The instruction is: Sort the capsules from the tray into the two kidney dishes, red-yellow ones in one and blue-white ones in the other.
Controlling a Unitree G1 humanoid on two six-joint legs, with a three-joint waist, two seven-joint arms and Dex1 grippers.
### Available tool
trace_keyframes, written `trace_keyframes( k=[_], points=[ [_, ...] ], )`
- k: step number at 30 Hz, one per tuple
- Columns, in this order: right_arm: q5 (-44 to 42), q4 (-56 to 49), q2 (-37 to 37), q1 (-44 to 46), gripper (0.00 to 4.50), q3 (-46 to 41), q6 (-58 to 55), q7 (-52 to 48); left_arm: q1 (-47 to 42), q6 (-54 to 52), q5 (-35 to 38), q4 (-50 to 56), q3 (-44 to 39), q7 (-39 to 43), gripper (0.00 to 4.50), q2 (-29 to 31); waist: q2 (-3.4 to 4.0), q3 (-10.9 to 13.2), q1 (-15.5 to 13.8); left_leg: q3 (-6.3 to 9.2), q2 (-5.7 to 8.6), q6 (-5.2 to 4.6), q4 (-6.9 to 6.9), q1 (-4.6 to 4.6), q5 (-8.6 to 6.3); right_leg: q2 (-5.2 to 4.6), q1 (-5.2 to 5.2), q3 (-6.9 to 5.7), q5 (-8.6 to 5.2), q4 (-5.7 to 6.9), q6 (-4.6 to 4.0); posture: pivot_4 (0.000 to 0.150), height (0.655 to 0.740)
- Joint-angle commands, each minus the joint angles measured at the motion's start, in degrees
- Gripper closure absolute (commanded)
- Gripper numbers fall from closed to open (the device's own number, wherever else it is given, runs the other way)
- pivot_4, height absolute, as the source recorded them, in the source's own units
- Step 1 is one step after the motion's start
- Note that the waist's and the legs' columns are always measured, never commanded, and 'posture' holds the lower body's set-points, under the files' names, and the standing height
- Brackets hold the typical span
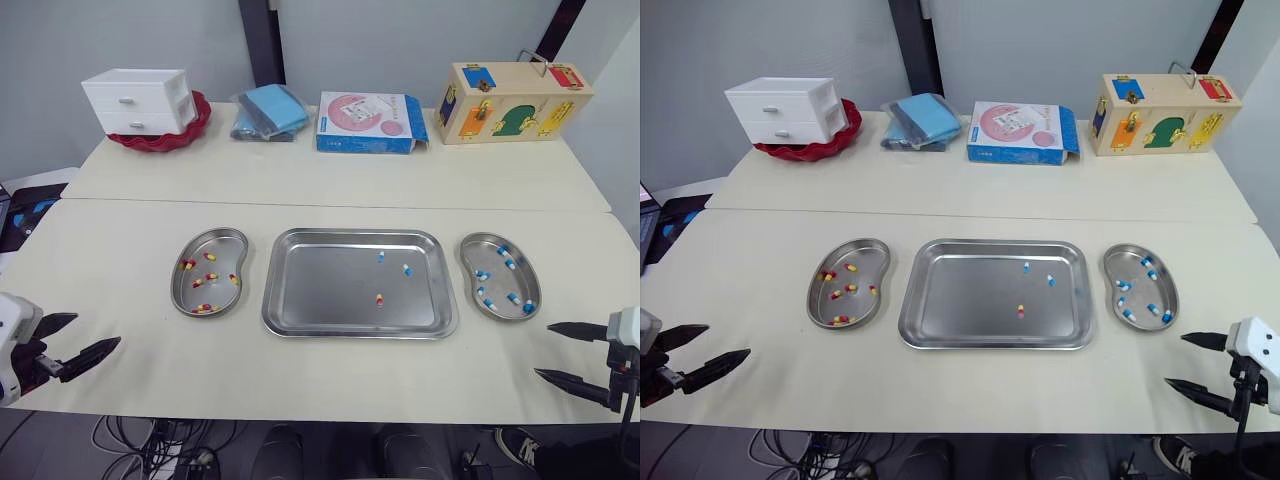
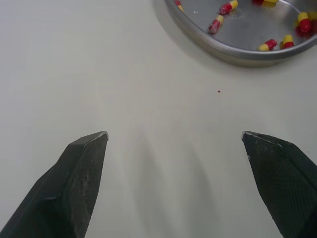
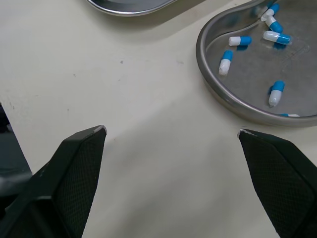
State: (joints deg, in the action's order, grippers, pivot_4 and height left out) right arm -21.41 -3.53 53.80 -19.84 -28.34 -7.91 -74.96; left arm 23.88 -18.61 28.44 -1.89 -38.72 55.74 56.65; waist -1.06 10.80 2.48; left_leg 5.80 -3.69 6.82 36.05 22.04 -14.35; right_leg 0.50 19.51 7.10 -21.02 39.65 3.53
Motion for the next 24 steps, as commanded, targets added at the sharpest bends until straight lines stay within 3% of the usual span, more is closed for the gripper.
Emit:
trace_keyframes(
  k=[1,14,24],
  points=[
    [0.1,-0.1,0.5,-1.2,0.01,-1.0,1.6,-0.4,-1.2,1.0,-1.4,-0.8,-1.4,0.7,0.0,0.3,0.0,0.0,0.0,0.0,0.0,0.0,0.0,0.0,0.0,0.0,0.0,0.0,0.0,0.0,0.0,0.15,0.74],
    [-1.9,-1.0,-0.4,-4.1,0.01,-2.1,1.7,-0.6,-3.1,3.4,-4.7,-4.4,-1.0,4.5,0.0,0.6,0.0,0.0,0.3,-0.01,0.0,0.0,0.0,-0.01,0.0,-0.01,-0.02,0.0,0.0,-0.01,0.0,0.15,0.74],
    [-10.1,-11.4,-9.6,-9.6,0.01,-2.3,1.1,0.2,-9.3,1.2,-3.6,1.6,4.0,6.8,0.0,1.2,-0.02,0.0,-0.1,0.08,-0.01,0.01,0.0,-0.02,0.0,-0.01,-0.15,-0.09,0.0,-0.07,0.0,0.15,0.74]
  ],
)
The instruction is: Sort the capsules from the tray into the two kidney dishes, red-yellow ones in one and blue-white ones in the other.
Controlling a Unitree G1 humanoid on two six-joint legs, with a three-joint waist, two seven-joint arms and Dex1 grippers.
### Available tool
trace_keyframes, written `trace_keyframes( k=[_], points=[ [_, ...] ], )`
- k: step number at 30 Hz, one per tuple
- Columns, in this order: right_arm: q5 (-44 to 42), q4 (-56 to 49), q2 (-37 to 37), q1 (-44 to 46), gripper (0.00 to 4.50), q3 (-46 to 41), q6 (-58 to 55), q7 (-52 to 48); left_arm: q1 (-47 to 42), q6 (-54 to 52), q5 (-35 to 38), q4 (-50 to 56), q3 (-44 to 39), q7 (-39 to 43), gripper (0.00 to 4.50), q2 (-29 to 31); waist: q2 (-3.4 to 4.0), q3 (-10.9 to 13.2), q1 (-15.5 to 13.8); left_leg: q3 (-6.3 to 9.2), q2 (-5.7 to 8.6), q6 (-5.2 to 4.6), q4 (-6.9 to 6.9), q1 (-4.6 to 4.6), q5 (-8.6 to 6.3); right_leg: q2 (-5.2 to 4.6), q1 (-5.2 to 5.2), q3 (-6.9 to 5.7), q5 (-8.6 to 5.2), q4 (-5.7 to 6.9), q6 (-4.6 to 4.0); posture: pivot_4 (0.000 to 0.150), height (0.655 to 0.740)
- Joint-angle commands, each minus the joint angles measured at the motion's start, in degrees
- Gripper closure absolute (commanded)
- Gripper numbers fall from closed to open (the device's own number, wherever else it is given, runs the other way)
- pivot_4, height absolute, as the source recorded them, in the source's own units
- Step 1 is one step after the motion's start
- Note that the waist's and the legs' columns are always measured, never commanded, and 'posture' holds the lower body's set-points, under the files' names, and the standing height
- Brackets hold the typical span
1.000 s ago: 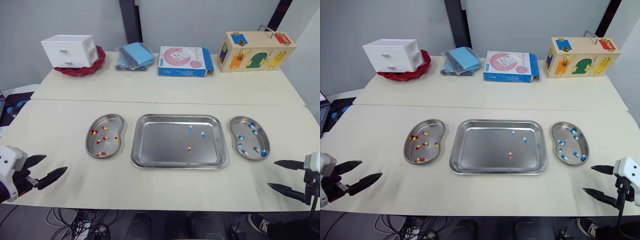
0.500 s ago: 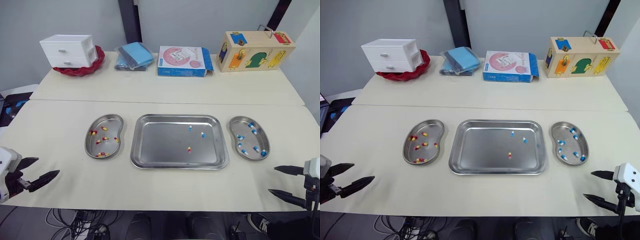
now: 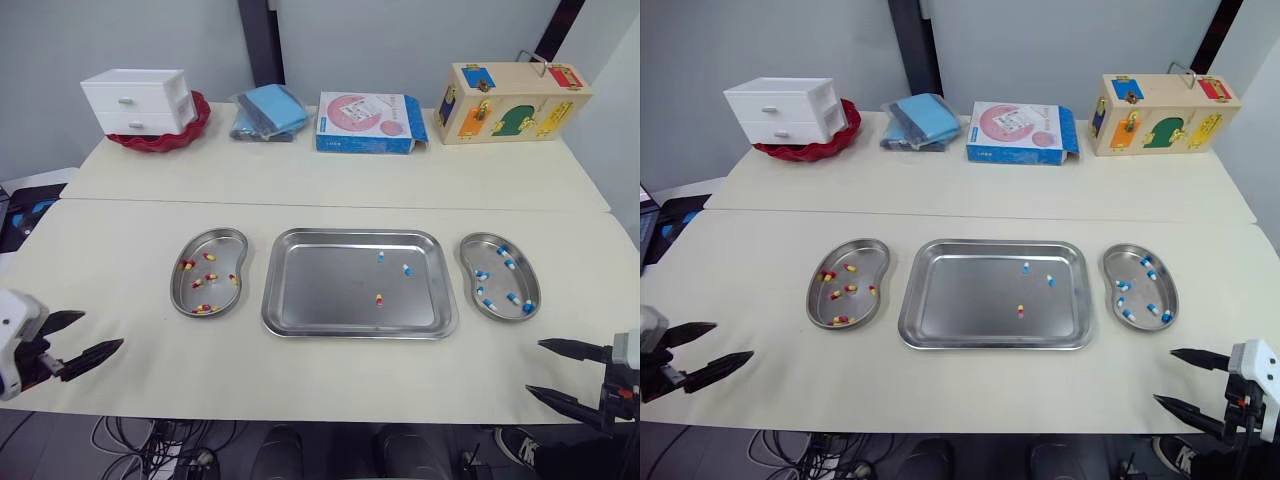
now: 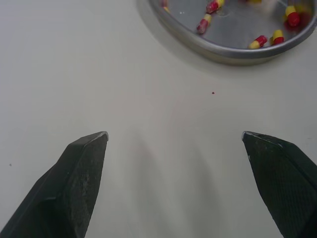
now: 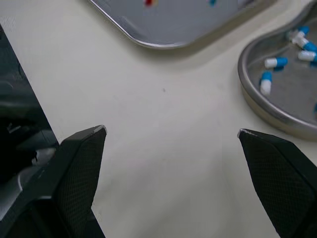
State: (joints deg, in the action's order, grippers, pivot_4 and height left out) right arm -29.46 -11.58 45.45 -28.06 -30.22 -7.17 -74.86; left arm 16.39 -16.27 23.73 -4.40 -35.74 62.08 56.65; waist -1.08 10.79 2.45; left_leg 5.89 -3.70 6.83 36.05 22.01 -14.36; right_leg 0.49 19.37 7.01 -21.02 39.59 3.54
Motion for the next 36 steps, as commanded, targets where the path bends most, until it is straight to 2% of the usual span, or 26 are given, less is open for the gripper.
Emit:
trace_keyframes(
  k=[1,4,9,13,17,26,36],
  points=[
    [-2.1,-4.4,-2.1,-1.8,0.01,0.2,0.8,0.4,-2.7,-1.9,1.6,5.4,1.9,0.7,0.0,1.1,-0.01,0.0,-0.2,0.0,0.0,0.0,0.01,0.0,0.0,0.0,-0.01,0.0,0.0,0.0,0.0,0.15,0.74],
    [-2.0,-7.0,-4.2,-2.4,0.01,2.0,1.3,1.8,-5.6,-3.3,2.5,8.1,4.4,1.1,0.0,0.7,-0.01,0.0,-0.2,0.0,0.0,0.0,0.01,-0.03,0.0,0.0,-0.04,0.0,0.0,0.01,0.0,0.15,0.74],
    [-4.8,-8.6,-13.7,-0.2,0.01,3.1,7.7,5.0,-12.3,-4.6,3.3,12.2,12.0,2.5,0.0,0.4,0.03,0.0,-0.2,0.07,-0.01,0.0,0.0,-0.02,0.0,0.02,-0.04,-0.06,0.0,0.02,-0.01,0.15,0.74],
    [-4.8,-8.4,-20.2,-0.1,0.01,3.9,15.2,6.0,-21.8,-5.7,4.1,14.2,20.7,3.7,0.0,-1.6,0.05,0.0,-0.3,0.12,-0.02,0.01,0.0,-0.03,0.0,0.02,-0.05,-0.11,0.0,0.04,-0.01,0.15,0.74],
    [-3.1,-9.5,-21.3,-1.5,0.01,6.8,17.0,6.9,-31.6,-5.5,3.8,14.4,29.4,5.7,0.0,-6.0,0.12,0.0,-0.8,0.11,0.02,0.01,0.04,-0.03,0.01,0.02,-0.07,-0.11,0.01,0.06,-0.01,0.15,0.74],
    [-2.4,-10.3,-21.2,-3.3,0.01,9.3,19.0,9.8,-43.7,-0.3,-1.1,9.3,43.3,9.6,0.0,-16.7,0.17,0.0,-0.6,0.11,0.03,0.01,0.08,-0.06,0.01,0.04,-0.08,-0.07,0.01,0.15,-0.01,0.15,0.74],
    [-2.4,-13.3,-22.5,-5.4,0.01,11.4,18.6,15.1,-53.3,8.6,-11.2,-7.7,53.6,10.2,0.0,-29.0,0.19,0.0,-0.6,0.15,0.07,0.0,0.14,-0.04,0.02,0.04,-0.09,-0.09,0.01,0.19,-0.01,0.15,0.74]
  ],
)
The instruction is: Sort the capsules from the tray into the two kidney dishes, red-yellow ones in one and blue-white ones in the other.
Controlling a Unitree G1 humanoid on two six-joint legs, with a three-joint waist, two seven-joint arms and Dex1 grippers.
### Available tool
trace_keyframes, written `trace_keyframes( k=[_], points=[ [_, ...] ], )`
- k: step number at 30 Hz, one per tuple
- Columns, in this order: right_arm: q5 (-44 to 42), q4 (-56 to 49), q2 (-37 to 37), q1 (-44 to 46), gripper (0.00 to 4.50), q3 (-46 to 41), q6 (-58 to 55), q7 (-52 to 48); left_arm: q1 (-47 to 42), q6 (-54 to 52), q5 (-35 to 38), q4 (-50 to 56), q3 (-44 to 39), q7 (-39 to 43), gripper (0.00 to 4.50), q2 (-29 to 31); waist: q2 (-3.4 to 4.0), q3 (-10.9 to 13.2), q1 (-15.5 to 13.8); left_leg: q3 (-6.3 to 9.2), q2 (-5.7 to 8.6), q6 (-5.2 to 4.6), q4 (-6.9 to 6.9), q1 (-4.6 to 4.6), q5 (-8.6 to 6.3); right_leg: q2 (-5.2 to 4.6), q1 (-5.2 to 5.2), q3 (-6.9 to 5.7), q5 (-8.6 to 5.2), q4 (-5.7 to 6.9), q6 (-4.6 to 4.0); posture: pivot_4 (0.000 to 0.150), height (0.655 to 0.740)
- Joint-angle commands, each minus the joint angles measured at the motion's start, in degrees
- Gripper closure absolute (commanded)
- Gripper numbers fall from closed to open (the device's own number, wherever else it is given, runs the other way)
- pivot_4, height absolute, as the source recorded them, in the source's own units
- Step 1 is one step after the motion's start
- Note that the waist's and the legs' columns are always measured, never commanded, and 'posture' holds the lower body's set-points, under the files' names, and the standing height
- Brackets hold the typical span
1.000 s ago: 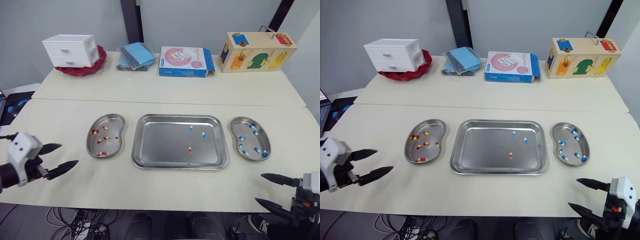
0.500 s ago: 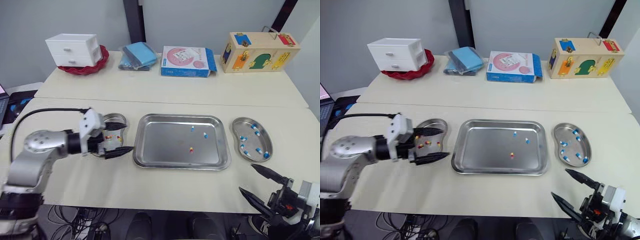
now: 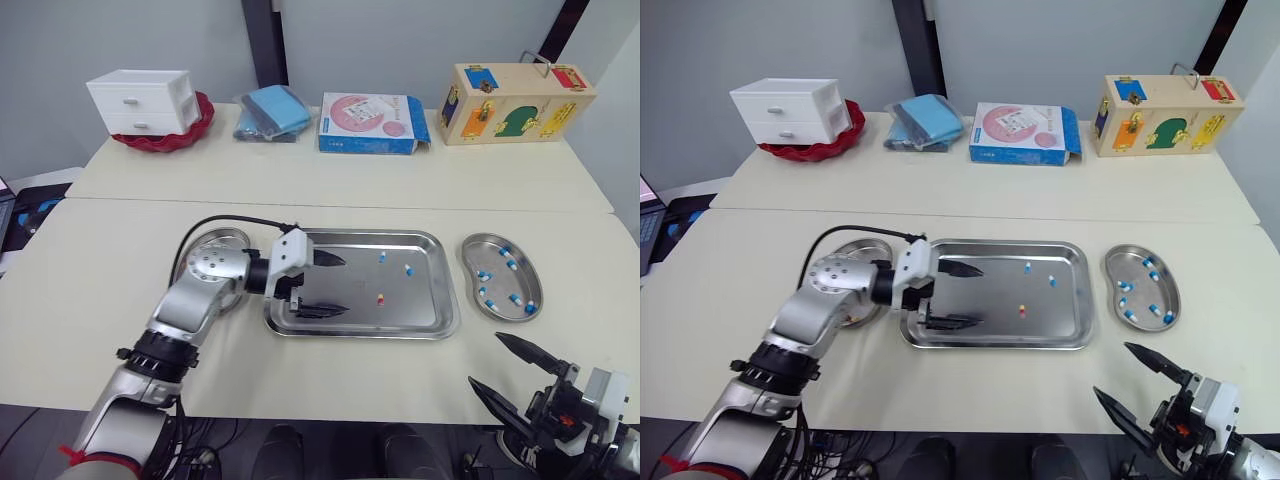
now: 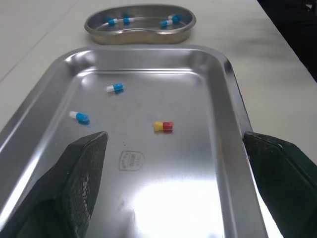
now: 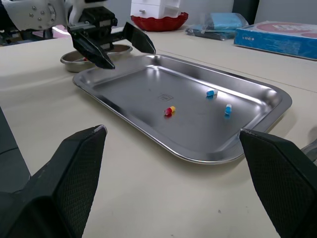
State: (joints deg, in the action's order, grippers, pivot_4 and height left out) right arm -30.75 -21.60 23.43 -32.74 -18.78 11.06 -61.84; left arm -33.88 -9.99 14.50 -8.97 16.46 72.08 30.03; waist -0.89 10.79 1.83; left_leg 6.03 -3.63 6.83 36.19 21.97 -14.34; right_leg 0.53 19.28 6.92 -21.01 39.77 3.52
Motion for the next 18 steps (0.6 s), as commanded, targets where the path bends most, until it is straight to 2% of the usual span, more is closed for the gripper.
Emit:
trace_keyframes(
  k=[1,6,18],
  points=[
    [-1.2,-3.8,-0.5,-0.9,0.01,0.2,0.0,2.9,-4.5,3.4,-2.8,-5.4,2.1,-0.1,0.0,-4.1,0.0,0.0,0.0,0.01,0.0,0.0,0.01,0.01,0.0,0.0,0.0,-0.01,0.0,0.0,0.0,0.15,0.74],
    [-0.7,-4.8,-0.6,-1.5,0.01,1.0,0.4,4.7,-8.0,6.4,-4.5,-12.1,2.9,0.7,0.0,-8.8,0.0,0.0,0.0,0.03,0.03,0.0,0.08,0.04,0.0,0.0,-0.01,-0.01,0.0,0.03,0.01,0.15,0.74],
    [0.6,-5.6,-1.5,-3.9,0.01,2.4,1.9,7.5,-10.0,10.4,-11.1,-18.7,5.7,0.6,0.0,-12.6,0.03,0.0,0.0,0.05,0.04,0.0,0.09,0.04,0.0,0.0,-0.01,-0.01,-0.01,0.06,0.01,0.15,0.74]
  ],
)
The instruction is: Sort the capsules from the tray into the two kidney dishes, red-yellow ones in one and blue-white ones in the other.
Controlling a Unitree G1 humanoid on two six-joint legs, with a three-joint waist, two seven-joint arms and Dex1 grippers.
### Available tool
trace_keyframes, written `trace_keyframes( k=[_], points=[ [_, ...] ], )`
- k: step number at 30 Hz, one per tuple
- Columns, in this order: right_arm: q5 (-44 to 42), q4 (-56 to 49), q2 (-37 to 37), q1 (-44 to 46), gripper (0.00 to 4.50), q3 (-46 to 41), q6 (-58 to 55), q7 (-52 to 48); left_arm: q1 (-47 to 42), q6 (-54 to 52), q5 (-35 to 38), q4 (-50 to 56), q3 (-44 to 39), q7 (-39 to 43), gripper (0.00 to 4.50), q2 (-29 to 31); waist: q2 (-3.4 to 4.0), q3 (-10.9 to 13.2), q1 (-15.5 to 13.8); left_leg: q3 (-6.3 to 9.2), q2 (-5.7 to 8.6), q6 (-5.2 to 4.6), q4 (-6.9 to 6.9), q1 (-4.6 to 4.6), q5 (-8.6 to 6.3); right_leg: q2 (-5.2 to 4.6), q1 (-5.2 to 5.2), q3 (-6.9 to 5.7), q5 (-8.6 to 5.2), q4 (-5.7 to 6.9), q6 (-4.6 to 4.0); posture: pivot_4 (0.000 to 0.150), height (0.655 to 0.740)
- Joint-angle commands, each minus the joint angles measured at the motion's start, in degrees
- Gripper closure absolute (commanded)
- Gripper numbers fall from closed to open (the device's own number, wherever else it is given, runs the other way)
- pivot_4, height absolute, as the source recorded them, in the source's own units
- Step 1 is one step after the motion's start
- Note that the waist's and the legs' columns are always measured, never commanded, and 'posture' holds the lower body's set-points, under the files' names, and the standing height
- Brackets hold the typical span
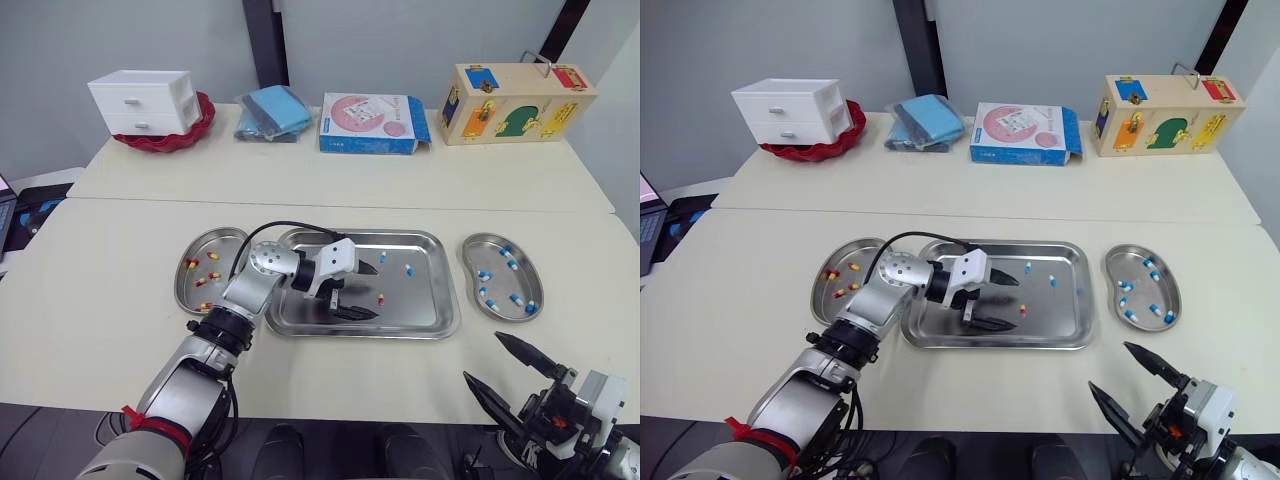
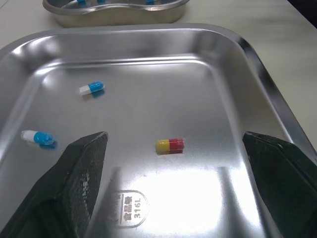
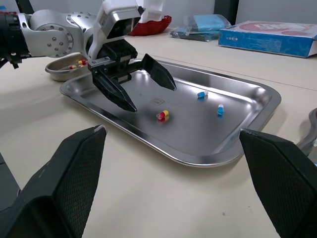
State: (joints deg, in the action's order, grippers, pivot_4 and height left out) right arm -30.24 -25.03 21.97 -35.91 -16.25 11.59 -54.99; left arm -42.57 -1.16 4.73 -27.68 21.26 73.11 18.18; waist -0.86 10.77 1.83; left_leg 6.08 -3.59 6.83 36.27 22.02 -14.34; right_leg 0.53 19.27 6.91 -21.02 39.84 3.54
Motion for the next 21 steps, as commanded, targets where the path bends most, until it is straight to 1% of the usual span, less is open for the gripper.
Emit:
trace_keyframes(
  k=[1,5,15,16,17,21],
  points=[
    [0.1,-2.1,-0.1,-0.7,0.01,0.0,1.5,0.9,-1.5,1.7,-1.8,-0.4,1.1,-0.5,0.0,-1.0,0.0,0.0,0.0,0.0,0.0,0.0,0.0,0.0,0.0,0.0,0.0,0.0,0.0,0.0,0.0,0.15,0.74],
    [0.3,-2.1,0.0,-0.7,0.01,0.5,1.7,1.6,-2.5,1.8,-4.4,-1.7,2.3,-1.2,0.0,-2.0,0.0,0.0,0.0,0.0,0.0,0.0,0.0,-0.02,0.0,0.0,0.0,0.0,0.0,0.02,0.0,0.15,0.74],
    [1.1,-2.2,0.0,-0.9,0.01,1.6,2.5,3.1,-3.5,3.1,-7.4,-3.8,2.6,-2.4,0.0,-3.2,0.0,0.0,0.0,0.0,0.01,0.0,0.0,-0.01,0.0,0.0,0.0,0.01,0.0,0.02,0.01,0.15,0.74],
    [1.2,-2.1,0.0,-0.9,0.0,1.6,2.6,3.2,-3.6,3.4,-7.6,-4.1,2.6,-2.5,0.39,-3.3,0.0,0.0,0.0,0.01,0.0,0.0,0.0,-0.01,0.0,0.0,0.0,0.0,0.0,0.02,0.01,0.15,0.74],
    [1.2,-2.1,-0.1,-0.9,0.0,1.7,2.7,3.3,-3.7,3.6,-7.8,-4.4,2.6,-2.6,0.57,-3.3,0.0,0.0,0.0,0.01,0.0,0.0,0.0,-0.01,0.0,0.0,0.0,0.0,0.0,0.02,0.01,0.15,0.74],
    [1.4,-1.9,0.0,-0.8,0.0,1.9,3.0,3.7,-3.9,3.9,-8.2,-5.0,2.5,-2.8,1.77,-3.6,0.0,0.0,0.0,0.01,0.0,0.0,0.0,-0.01,0.0,0.01,0.0,0.0,0.0,0.02,0.01,0.15,0.74]
  ],
)
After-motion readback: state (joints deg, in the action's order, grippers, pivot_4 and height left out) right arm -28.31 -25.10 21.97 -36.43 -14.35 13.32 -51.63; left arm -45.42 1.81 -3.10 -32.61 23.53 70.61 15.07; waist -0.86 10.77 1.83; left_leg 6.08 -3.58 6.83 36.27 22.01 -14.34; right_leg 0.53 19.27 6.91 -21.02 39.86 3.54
